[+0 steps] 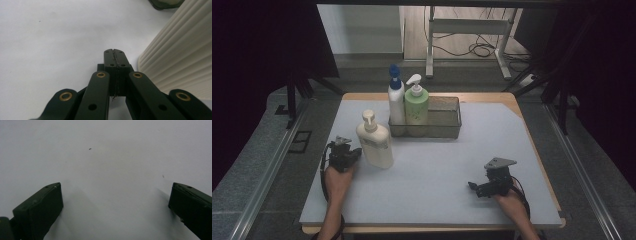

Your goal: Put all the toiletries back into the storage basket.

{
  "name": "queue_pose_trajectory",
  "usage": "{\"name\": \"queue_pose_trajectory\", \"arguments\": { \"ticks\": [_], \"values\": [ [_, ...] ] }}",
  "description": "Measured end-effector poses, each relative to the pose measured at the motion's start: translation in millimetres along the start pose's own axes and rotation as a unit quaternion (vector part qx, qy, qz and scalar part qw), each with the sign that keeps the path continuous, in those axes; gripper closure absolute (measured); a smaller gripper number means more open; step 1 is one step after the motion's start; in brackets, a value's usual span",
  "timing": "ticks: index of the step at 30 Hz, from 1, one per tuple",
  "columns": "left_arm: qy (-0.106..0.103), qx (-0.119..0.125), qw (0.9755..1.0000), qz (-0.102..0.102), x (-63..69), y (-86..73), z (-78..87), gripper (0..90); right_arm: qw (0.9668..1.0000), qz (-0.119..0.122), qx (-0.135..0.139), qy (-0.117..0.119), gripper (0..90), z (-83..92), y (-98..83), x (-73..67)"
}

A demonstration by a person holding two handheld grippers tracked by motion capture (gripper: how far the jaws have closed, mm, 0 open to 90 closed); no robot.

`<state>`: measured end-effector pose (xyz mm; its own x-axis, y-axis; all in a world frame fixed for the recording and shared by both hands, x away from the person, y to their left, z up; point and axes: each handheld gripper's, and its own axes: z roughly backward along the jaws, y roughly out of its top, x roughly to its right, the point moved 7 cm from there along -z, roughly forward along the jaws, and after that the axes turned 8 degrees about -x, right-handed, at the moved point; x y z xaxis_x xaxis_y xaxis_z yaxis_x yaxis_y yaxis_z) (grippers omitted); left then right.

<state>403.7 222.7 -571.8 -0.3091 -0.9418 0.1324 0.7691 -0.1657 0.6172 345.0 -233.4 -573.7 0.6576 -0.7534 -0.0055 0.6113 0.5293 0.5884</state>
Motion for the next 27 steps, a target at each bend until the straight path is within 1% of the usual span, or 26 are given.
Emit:
{"name": "queue_pose_trajectory", "arguments": {
  "ticks": [5, 12, 14, 17, 20, 23, 27],
  "values": [
    [-0.008, 0.001, 1.0, -0.004, 2.7, 2.3, -2.2, 89.2, 1.0, 0.0, 0.0, 0.0, 0.0, 0.0, 0.0, 0.0],
    [-0.008, -0.006, 0.9997, -0.024, 10.6, 5.3, -5.6, 89.2, 1.0, 0.0, 0.0, 0.0, 0.0, -0.1, 0.0, 0.0],
    [-0.003, -0.004, 0.9997, -0.026, 12.1, 5.6, -6.0, 89.3, 1.0, 0.0, 0.0, 0.0, 0.0, -0.1, 0.0, 0.0],
    [-0.004, -0.004, 0.9997, -0.023, 12.0, 5.4, -6.0, 89.2, 1.0, 0.0, 0.0, 0.0, 0.0, -0.1, 0.0, 0.0],
    [0.003, -0.005, 0.9996, -0.028, 12.7, 5.9, -5.8, 89.3, 1.0, 0.0, 0.0, 0.0, 0.0, -0.1, 0.0, 0.0],
    [0.001, -0.002, 0.9997, -0.026, 12.9, 6.3, -5.3, 89.3, 1.0, 0.0, 0.0, 0.0, 0.0, -0.1, 0.0, 0.0],
    [0.006, 0.0, 0.9996, -0.028, 13.4, 7.0, -4.9, 89.3, 1.0, 0.0, 0.0, 0.0, 0.0, -0.1, 0.0, 0.0]
  ]
}}
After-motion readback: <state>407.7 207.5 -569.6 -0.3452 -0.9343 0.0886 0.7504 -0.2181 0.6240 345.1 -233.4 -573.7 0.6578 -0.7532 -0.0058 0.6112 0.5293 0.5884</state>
